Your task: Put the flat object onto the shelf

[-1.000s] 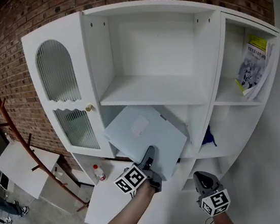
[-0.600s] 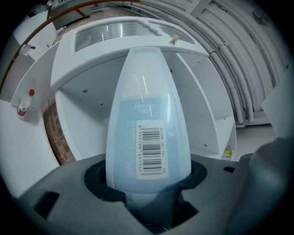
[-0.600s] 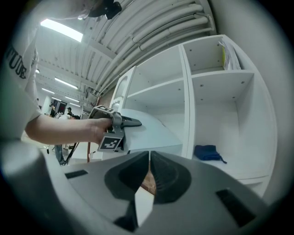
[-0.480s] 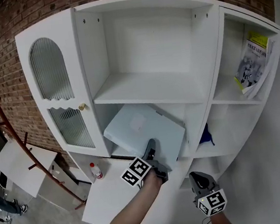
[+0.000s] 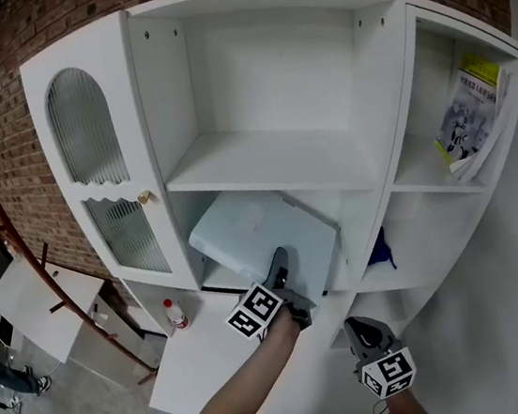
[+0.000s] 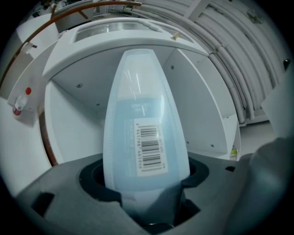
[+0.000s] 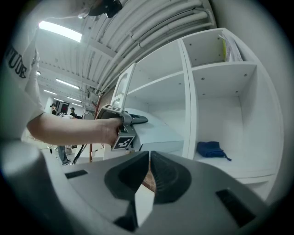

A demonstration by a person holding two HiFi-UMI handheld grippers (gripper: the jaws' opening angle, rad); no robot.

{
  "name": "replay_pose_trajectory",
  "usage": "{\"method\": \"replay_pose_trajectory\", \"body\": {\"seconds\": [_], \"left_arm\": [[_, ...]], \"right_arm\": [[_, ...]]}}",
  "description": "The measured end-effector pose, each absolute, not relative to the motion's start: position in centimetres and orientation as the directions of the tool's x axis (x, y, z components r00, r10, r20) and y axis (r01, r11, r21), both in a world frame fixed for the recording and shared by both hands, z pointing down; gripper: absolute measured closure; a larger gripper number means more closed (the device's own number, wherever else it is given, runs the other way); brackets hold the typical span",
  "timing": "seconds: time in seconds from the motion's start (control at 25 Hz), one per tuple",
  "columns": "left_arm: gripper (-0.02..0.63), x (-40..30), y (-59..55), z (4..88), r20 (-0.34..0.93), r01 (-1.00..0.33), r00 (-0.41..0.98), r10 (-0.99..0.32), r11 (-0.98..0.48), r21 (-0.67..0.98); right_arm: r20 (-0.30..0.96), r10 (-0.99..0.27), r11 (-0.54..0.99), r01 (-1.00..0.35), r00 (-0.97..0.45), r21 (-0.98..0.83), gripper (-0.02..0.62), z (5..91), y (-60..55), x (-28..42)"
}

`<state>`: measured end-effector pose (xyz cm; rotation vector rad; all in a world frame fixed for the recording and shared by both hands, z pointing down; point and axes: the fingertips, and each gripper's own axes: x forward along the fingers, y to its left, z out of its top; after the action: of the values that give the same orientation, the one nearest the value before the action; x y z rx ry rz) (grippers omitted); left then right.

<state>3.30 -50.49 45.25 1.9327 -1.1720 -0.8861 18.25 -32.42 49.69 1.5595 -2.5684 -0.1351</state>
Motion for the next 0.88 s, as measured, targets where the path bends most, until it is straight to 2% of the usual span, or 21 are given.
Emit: {"method": "replay_pose_trajectory", "body": {"seconds": [0.32, 0.68, 0.72, 0.8, 0.88], "left_arm": [[0.247, 5.1, -50.0, 43.1, -0.225, -0.580, 0.460, -0.859, -0.482, 0.657], [0.198, 5.9, -49.6, 43.8, -0.113, -0.646, 0.596, -0.795, -0.558, 0.520], [0.195, 5.8, -49.5, 43.8, -0.104, -0.645, 0.607, -0.788, -0.565, 0.515], [0.189, 5.7, -49.3, 43.9, -0.091, -0.642, 0.626, -0.775, -0.578, 0.503], [0.181, 5.5, -49.1, 43.8, -0.086, -0.641, 0.641, -0.763, -0.593, 0.487]], "right_arm": [[0.067, -0.879, 0.477, -0.870, -0.472, 0.125, 0.563, 49.8, -33.6, 17.6], [0.078, -0.859, 0.512, -0.852, -0.507, 0.104, 0.560, 49.8, -35.1, 16.0], [0.085, -0.855, 0.519, -0.850, -0.512, 0.097, 0.544, 49.9, -35.4, 15.8], [0.105, -0.843, 0.536, -0.840, -0.528, 0.080, 0.449, 50.2, -35.9, 15.1], [0.119, -0.827, 0.558, -0.827, -0.550, 0.061, 0.417, 50.4, -36.5, 14.2]]}}
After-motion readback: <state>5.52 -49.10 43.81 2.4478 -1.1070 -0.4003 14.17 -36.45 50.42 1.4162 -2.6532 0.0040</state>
